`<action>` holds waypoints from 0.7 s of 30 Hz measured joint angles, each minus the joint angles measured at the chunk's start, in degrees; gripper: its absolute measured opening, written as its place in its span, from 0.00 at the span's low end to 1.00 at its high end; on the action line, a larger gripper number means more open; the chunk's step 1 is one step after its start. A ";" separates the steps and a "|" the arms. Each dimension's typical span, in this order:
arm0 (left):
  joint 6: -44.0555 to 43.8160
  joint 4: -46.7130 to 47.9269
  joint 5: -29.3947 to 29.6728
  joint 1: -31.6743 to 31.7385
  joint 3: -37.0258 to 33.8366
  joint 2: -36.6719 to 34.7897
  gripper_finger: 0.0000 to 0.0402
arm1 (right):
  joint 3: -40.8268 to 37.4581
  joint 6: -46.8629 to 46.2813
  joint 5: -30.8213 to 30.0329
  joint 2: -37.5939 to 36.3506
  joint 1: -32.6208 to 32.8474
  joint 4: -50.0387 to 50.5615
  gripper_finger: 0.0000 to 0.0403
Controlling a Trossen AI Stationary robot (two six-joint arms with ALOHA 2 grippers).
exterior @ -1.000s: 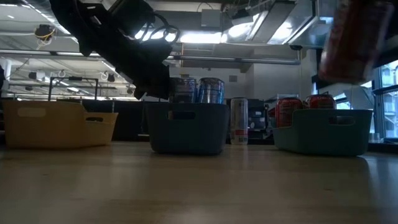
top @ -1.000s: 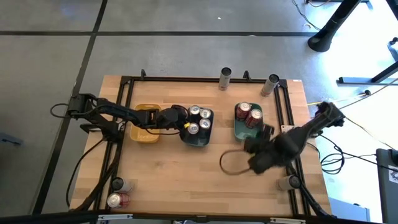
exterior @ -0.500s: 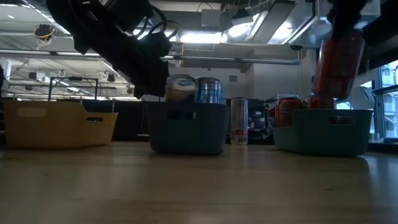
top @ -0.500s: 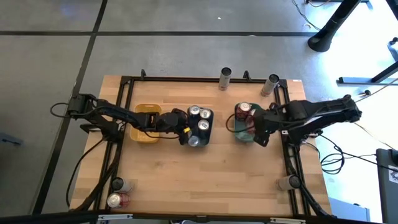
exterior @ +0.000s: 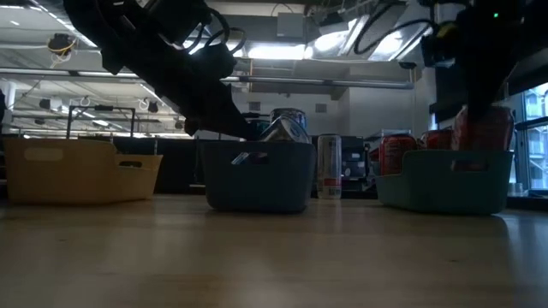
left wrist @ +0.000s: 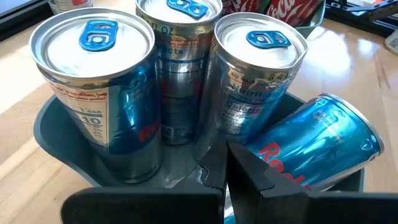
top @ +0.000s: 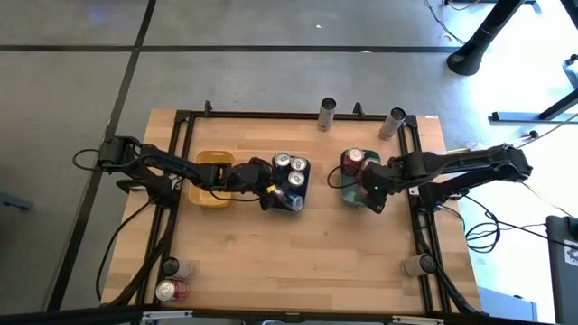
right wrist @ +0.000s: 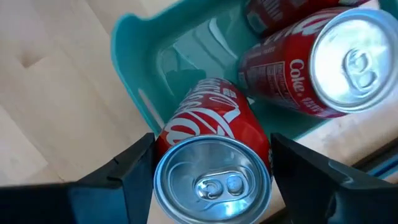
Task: Sort soda cans
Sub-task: Put the red soda can into green bin
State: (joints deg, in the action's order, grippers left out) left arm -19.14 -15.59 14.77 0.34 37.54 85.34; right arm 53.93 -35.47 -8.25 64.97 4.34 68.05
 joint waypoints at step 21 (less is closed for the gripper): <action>-0.51 0.00 0.02 0.00 0.00 0.00 0.00 | -4.73 -0.12 0.23 0.01 -0.26 -6.25 0.82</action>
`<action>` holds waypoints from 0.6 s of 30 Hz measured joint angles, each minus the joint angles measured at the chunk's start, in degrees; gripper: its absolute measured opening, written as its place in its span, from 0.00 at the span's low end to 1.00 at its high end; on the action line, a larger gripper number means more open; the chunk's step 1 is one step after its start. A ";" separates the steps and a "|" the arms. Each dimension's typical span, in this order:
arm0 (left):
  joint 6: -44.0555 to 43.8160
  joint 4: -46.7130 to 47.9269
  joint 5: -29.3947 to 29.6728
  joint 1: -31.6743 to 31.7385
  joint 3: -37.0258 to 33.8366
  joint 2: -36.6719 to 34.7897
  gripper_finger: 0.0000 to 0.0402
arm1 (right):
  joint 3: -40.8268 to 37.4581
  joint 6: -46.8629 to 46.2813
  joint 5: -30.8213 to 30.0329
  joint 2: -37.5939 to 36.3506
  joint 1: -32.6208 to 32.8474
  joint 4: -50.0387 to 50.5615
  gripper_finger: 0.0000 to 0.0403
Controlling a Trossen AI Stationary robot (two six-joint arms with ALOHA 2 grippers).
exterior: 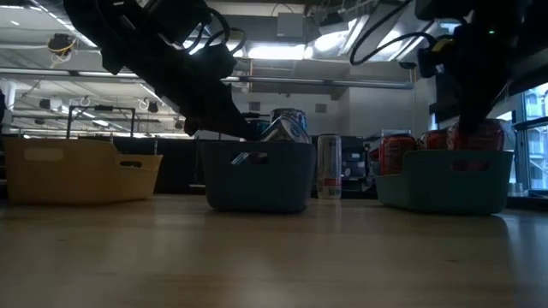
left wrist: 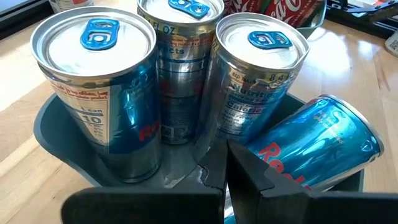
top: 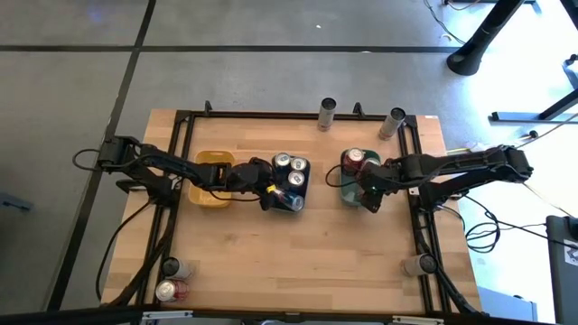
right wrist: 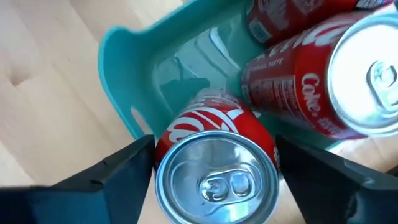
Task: Sort soda cans
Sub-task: Put the red soda can into green bin, then adjust the blue soda can in the bin
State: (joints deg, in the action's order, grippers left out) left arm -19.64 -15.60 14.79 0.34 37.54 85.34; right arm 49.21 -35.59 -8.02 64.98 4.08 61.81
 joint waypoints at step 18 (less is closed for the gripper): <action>-0.48 4.19 -0.69 0.39 0.07 -0.02 0.35 | 14.86 2.15 -2.00 0.01 1.80 -2.72 0.89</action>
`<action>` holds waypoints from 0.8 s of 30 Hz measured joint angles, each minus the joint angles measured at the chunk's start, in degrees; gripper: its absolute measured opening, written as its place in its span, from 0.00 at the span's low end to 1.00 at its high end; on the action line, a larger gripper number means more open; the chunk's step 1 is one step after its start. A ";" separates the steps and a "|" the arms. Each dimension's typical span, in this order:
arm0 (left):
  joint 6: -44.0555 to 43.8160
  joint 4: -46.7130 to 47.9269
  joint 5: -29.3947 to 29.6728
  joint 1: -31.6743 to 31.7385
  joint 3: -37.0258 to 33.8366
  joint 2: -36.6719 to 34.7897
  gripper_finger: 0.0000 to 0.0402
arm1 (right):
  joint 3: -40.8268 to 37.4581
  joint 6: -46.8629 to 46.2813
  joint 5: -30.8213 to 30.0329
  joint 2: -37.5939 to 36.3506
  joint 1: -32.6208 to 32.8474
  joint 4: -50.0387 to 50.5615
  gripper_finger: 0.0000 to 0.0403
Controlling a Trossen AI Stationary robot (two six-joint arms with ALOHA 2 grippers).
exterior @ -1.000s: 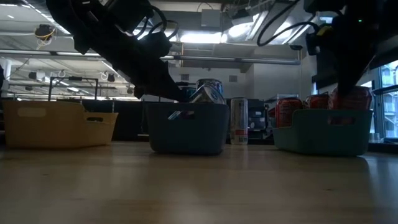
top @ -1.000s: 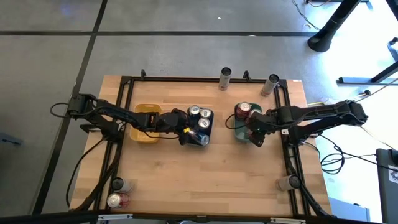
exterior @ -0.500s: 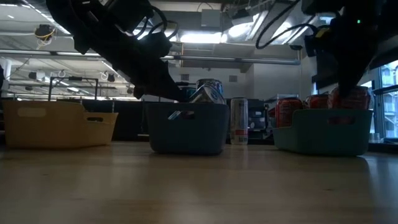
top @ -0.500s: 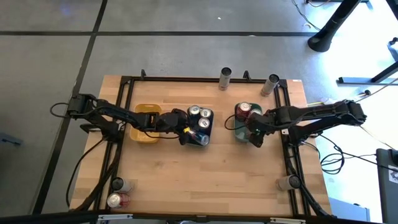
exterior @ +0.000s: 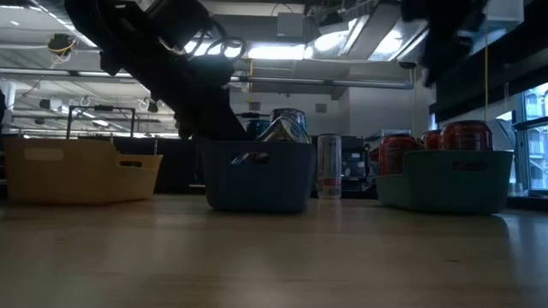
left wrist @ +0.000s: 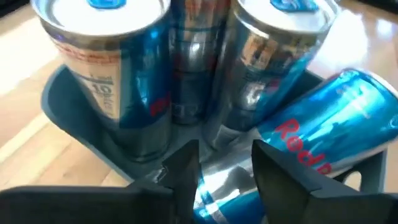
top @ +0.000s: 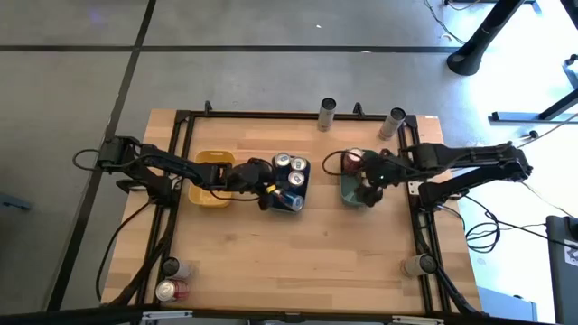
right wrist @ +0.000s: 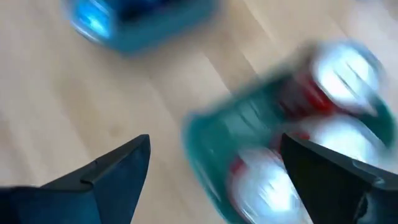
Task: Sort soda cans
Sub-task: Adjust the blue soda can in the bin
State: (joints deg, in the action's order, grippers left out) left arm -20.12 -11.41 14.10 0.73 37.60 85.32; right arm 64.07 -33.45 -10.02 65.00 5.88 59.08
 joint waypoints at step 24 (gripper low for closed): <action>9.39 5.99 0.59 0.15 0.01 0.47 0.38 | -11.78 21.44 -15.39 26.54 7.22 -59.42 0.64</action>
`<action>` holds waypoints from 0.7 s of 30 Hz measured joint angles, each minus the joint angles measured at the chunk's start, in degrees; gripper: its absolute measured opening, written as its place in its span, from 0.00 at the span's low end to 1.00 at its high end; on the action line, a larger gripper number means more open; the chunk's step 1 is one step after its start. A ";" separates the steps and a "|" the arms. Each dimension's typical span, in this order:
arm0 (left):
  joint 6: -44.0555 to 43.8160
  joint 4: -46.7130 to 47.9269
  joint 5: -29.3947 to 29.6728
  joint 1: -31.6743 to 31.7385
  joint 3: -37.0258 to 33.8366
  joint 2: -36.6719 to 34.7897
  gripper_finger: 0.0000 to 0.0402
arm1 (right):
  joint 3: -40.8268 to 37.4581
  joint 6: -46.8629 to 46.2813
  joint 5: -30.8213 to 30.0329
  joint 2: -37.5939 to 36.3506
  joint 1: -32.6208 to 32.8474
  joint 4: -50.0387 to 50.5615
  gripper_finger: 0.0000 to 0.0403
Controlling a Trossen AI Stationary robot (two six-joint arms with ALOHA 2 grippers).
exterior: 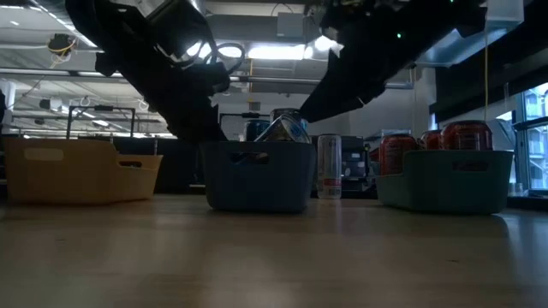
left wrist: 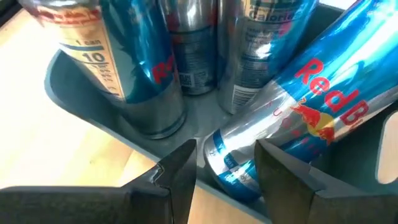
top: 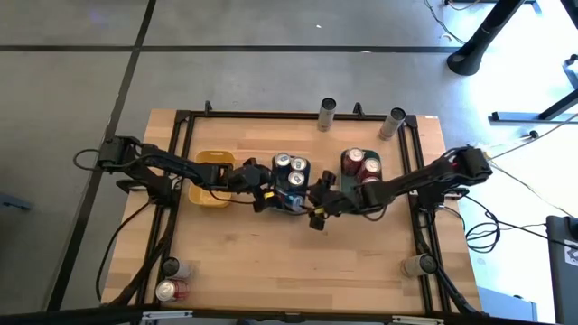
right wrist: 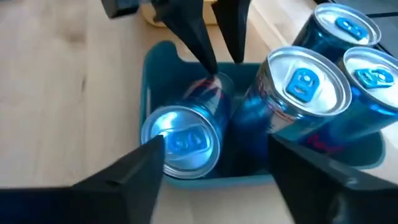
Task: Sort soda cans
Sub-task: Adjust the blue soda can in the bin
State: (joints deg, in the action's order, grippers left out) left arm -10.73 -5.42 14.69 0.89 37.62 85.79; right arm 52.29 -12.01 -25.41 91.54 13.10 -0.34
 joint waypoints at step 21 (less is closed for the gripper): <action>1.13 0.01 0.13 0.68 -0.54 0.17 0.38 | 0.02 3.48 4.16 2.01 0.00 -6.43 0.03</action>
State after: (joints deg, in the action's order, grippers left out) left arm -9.61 -5.41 14.82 1.56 37.08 85.95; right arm 52.31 -8.53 -21.25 93.54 13.11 -6.77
